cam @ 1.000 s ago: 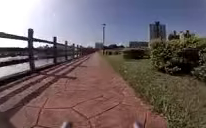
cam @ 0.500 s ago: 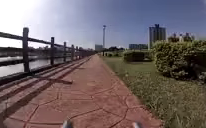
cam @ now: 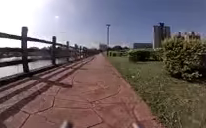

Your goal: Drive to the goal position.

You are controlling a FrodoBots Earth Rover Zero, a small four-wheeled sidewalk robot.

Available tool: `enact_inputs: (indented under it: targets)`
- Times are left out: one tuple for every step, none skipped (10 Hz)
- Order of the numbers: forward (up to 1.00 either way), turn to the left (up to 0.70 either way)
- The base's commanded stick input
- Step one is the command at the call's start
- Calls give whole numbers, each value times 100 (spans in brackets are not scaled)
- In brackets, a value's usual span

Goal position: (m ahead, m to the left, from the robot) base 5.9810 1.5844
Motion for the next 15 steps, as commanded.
enact_inputs:
  targets:
    - [50, 2]
    - [50, 16]
    - [50, 45]
    - [50, 50]
    - [50, 50]
    - [50, 50]
    - [50, 50]
    - [50, 50]
    - [50, 32]
    - [50, 10]
    - [50, 2]
    - [50, 2]
    - [50, 5]
    - [50, 6]
    - [50, 0]
